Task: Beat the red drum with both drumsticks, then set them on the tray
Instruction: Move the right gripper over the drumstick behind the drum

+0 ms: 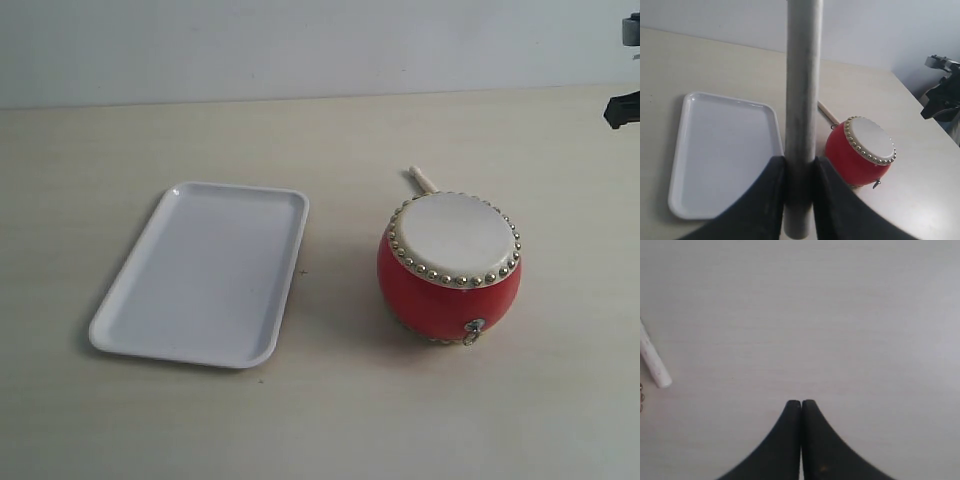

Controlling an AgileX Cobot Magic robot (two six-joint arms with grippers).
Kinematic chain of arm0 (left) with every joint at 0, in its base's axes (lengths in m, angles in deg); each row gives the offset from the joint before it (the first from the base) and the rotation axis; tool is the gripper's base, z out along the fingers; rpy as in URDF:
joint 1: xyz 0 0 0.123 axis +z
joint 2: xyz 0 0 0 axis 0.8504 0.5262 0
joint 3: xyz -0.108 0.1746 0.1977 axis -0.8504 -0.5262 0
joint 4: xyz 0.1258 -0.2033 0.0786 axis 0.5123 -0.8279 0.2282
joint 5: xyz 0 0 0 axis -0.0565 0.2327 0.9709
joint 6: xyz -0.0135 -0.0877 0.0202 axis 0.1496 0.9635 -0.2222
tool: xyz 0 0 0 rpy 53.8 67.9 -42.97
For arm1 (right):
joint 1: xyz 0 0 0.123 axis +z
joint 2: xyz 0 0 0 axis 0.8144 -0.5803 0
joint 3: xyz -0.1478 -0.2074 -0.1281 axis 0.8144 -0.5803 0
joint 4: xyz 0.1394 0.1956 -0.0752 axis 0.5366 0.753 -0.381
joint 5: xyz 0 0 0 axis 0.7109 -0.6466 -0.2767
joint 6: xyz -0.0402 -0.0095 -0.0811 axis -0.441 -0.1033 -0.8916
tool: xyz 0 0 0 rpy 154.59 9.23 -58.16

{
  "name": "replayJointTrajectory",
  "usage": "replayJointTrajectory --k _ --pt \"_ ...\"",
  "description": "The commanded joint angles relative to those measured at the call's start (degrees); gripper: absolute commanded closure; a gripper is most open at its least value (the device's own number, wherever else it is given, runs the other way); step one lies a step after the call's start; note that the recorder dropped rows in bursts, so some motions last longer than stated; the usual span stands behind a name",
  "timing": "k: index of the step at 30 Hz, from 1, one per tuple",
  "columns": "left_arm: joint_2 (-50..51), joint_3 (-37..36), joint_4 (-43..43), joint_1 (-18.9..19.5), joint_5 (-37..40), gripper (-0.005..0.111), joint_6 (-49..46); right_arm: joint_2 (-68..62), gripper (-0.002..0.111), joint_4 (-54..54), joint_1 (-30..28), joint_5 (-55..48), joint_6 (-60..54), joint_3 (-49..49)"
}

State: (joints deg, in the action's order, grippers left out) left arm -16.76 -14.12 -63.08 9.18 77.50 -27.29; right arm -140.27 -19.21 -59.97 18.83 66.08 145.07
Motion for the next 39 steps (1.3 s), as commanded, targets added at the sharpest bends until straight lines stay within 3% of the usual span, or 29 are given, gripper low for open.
replayJointTrajectory --k 1,5,12,24,27,39 --pt "0.01 -0.21 0.25 0.14 0.02 0.107 0.28 -1.60 0.108 2.42 0.00 0.43 -1.69 -0.07" --pt "0.01 -0.21 -0.15 0.14 0.57 0.107 0.28 -2.79 0.101 9.99 0.16 1.13 -6.60 -0.07" --pt "0.01 -0.21 -0.28 0.14 0.65 0.107 0.28 -5.29 0.075 14.07 0.16 0.91 -9.80 -0.22" --pt "0.01 -0.21 -0.41 0.14 0.54 0.107 1.64 -5.09 0.074 16.95 4.74 9.61 -13.95 -11.97" --pt "0.01 -0.21 -0.41 0.14 0.54 0.107 1.64 -7.07 0.070 20.13 4.74 12.17 -21.70 -12.25" --pt "0.01 -0.21 0.00 0.14 0.54 0.107 1.63 -10.14 0.067 21.79 4.74 16.07 -23.34 -12.25"
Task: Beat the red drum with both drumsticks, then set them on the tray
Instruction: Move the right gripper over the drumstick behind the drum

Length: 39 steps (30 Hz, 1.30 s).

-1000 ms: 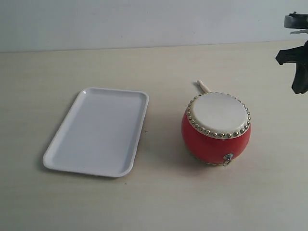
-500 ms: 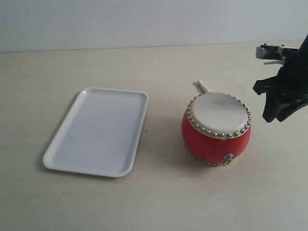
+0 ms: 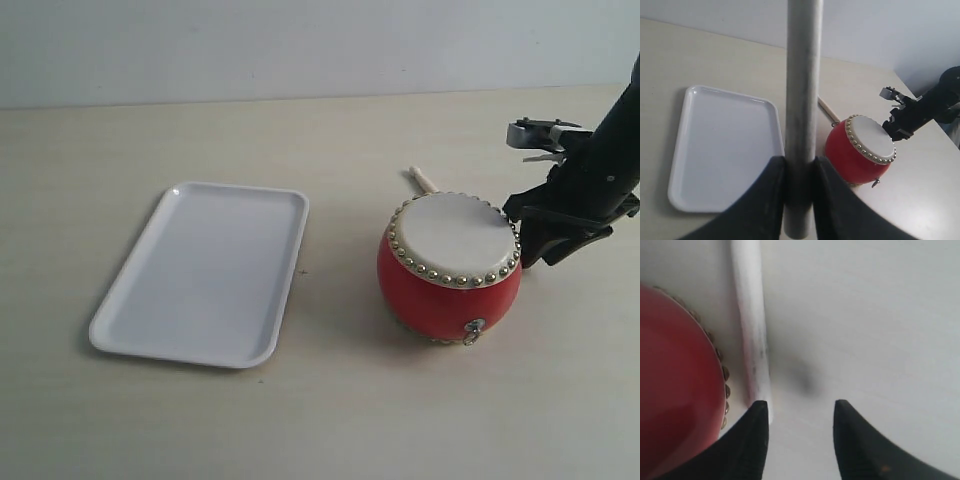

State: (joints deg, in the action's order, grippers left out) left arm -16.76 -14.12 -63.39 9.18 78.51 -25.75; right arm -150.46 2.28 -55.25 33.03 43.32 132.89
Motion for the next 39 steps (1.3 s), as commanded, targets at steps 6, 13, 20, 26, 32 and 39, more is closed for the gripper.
replayJointTrajectory --k 6,13,20,26,32,39 --pt "0.01 -0.21 0.56 0.14 -0.47 0.107 0.10 0.05 0.067 -0.60 0.01 5.90 0.82 1.13" --pt "0.01 -0.21 1.02 0.14 -0.47 0.107 0.10 -1.68 0.067 -0.32 0.01 2.79 4.10 12.91" --pt "0.01 -0.21 2.47 0.14 -0.47 0.107 0.10 -8.00 0.066 -0.73 0.01 -7.11 7.07 26.09" --pt "0.01 -0.21 2.47 0.14 -0.34 0.107 0.24 -11.46 0.066 -5.93 2.56 -7.98 8.66 29.99" --pt "0.01 -0.21 2.47 0.14 -0.20 0.107 1.59 -15.15 0.066 -8.09 7.12 -7.81 10.81 35.40" --pt "0.01 -0.21 2.47 0.14 0.12 0.107 1.84 -19.58 0.066 -7.19 8.57 -9.12 10.64 41.27"
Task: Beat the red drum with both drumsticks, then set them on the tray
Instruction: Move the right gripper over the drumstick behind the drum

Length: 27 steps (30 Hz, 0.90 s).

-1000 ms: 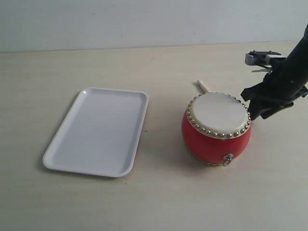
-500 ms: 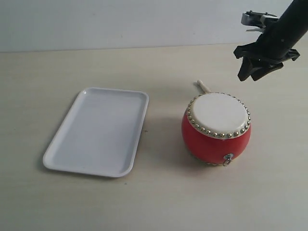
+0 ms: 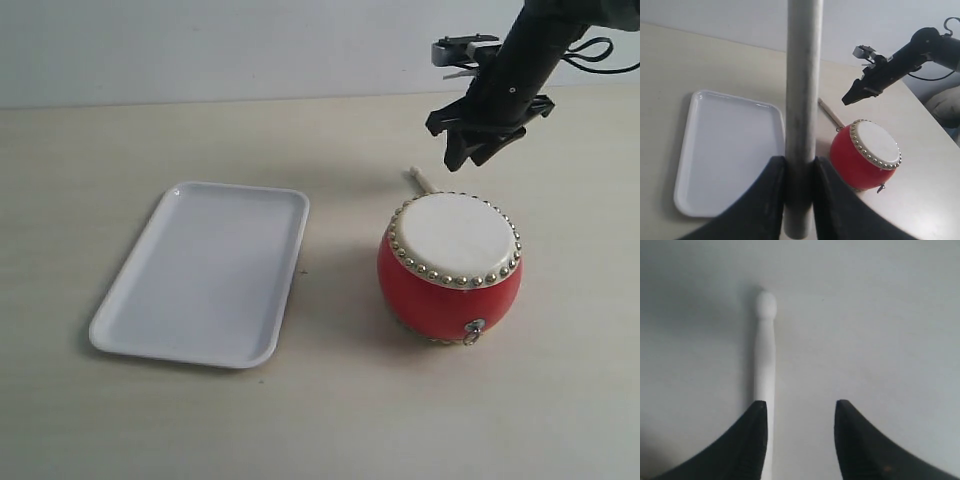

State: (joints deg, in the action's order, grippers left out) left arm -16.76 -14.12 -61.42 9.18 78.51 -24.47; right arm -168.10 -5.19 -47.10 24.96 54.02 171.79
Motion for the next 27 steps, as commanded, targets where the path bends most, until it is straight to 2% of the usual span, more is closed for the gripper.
replayJointTrajectory --k 1,8,12,16,27 --pt "0.01 -0.21 0.50 0.14 0.43 0.107 0.56 -2.35 0.066 0.50 0.42 -1.17 -0.84 2.59" --pt "0.01 -0.21 0.39 0.14 2.60 0.107 0.56 -4.95 0.065 2.92 0.56 -1.33 -2.40 4.25" --pt "0.01 -0.21 0.73 0.14 2.61 0.107 0.56 -5.13 0.059 4.56 0.90 -0.95 -4.91 4.81" --pt "0.01 -0.21 1.08 0.14 2.61 0.107 0.56 -5.41 0.059 4.69 1.79 0.12 -5.45 4.81" --pt "0.01 -0.21 2.26 0.14 2.61 0.107 0.56 -7.37 0.060 -1.80 4.24 2.28 -4.80 4.81"
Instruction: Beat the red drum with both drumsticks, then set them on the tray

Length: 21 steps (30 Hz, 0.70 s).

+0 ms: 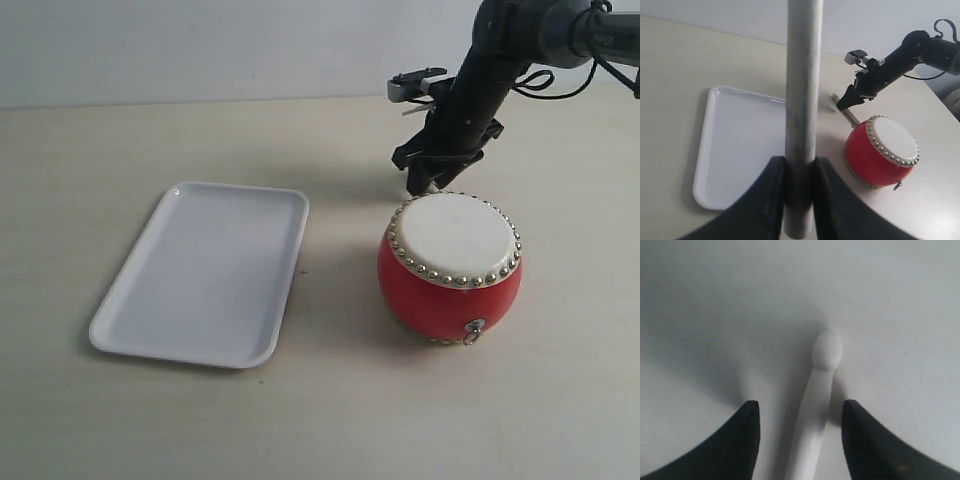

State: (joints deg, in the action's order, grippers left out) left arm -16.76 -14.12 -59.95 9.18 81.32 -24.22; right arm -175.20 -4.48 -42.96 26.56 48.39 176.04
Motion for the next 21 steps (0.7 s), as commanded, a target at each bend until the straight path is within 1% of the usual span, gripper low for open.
replayJointTrajectory --k 1,3,4,5,7,9,12,14,17,21 --pt "0.01 -0.21 0.89 0.14 -0.20 0.107 0.30 -0.27 0.062 -2.75 0.10 0.68 0.84 0.56" --pt "0.01 -0.21 0.99 0.14 -0.20 0.107 0.30 -0.27 0.070 -2.73 0.10 0.29 0.84 0.56" --pt "0.01 -0.21 1.39 0.14 -0.20 0.107 0.30 -0.27 0.076 -2.85 0.10 -0.07 0.84 0.56" --pt "0.01 -0.21 1.65 0.14 -0.20 0.107 0.30 -0.27 0.079 -2.85 0.10 -0.07 0.84 0.56" --pt "0.01 -0.21 2.03 0.14 -0.20 0.107 0.30 -0.27 0.093 -5.27 0.10 -0.19 1.08 0.56" --pt "0.01 -0.21 2.03 0.14 -0.20 0.107 0.30 -0.04 0.108 -10.64 0.10 -0.60 4.35 0.56" --pt "0.01 -0.21 2.03 0.14 -0.20 0.107 0.30 0.33 0.108 -15.07 -0.01 -1.69 6.62 0.56" --pt "0.01 -0.21 2.03 0.14 -0.20 0.107 0.30 1.35 0.108 -15.67 -1.07 -3.74 7.29 0.56" --pt "0.01 -0.21 2.15 0.14 -0.32 0.107 0.52 3.43 0.108 -13.85 -3.12 -5.56 11.72 0.03" --pt "0.01 -0.21 3.33 0.14 -0.42 0.107 0.52 4.54 0.108 -8.78 -4.20 -2.30 14.46 -2.51"
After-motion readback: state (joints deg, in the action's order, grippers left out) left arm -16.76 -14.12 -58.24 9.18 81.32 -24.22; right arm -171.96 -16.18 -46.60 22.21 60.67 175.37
